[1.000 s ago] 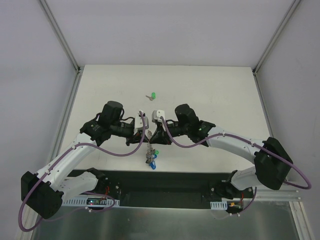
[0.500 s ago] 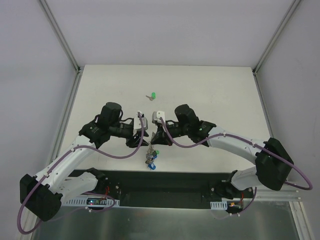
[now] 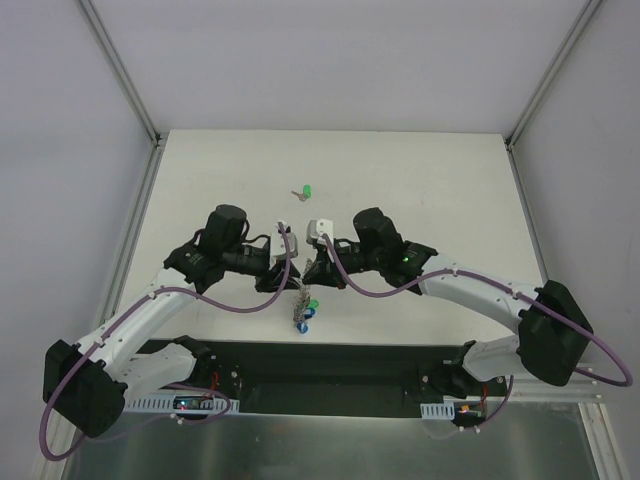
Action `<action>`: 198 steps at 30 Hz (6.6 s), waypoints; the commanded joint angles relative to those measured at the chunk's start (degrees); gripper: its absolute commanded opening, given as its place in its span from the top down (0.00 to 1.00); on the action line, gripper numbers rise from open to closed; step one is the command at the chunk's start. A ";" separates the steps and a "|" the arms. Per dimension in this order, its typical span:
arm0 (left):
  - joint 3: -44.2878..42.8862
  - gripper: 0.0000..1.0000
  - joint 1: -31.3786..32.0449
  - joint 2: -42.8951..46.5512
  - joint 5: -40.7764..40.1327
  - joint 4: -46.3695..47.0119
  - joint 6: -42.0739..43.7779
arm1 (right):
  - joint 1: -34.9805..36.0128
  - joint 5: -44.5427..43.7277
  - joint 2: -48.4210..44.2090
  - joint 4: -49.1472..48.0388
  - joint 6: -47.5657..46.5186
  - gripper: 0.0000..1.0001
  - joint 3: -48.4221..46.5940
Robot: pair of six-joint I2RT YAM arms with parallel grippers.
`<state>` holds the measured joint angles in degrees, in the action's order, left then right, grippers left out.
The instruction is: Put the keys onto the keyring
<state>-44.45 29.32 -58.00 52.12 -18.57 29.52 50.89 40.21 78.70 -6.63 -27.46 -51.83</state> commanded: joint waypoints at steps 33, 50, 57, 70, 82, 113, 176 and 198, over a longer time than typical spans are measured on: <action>0.85 1.00 0.56 0.25 2.64 4.59 -2.18 | -5.10 -35.22 -22.08 6.27 15.59 0.46 11.92; 1.47 1.00 0.56 2.80 1.23 5.03 -2.27 | -12.48 -64.02 -21.59 20.08 43.45 0.64 22.66; 1.73 1.00 0.56 3.51 1.23 5.21 -2.36 | -12.48 -62.89 -15.16 19.56 45.92 0.72 21.69; 1.82 1.00 0.65 4.12 1.32 5.30 -2.45 | -12.49 -60.68 -12.07 17.88 45.92 0.79 20.81; 1.91 1.00 0.65 4.56 1.23 5.38 -2.54 | -12.57 -62.71 -14.80 18.32 46.27 0.75 20.37; 2.26 1.00 0.65 5.97 0.71 5.38 -2.36 | -12.49 -59.11 -14.00 33.92 39.51 0.99 11.43; 3.49 1.00 1.09 10.98 -1.58 5.38 -2.01 | -3.35 -46.09 33.29 51.46 9.62 0.84 -32.81; 3.58 1.00 1.18 10.36 -1.49 5.38 -2.01 | -3.78 -48.47 -0.12 -9.50 15.07 0.75 16.57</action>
<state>-40.56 30.02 -48.18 49.10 -15.66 27.42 47.40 -6.72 81.65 2.72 -15.05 -40.36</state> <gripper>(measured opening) 0.008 0.249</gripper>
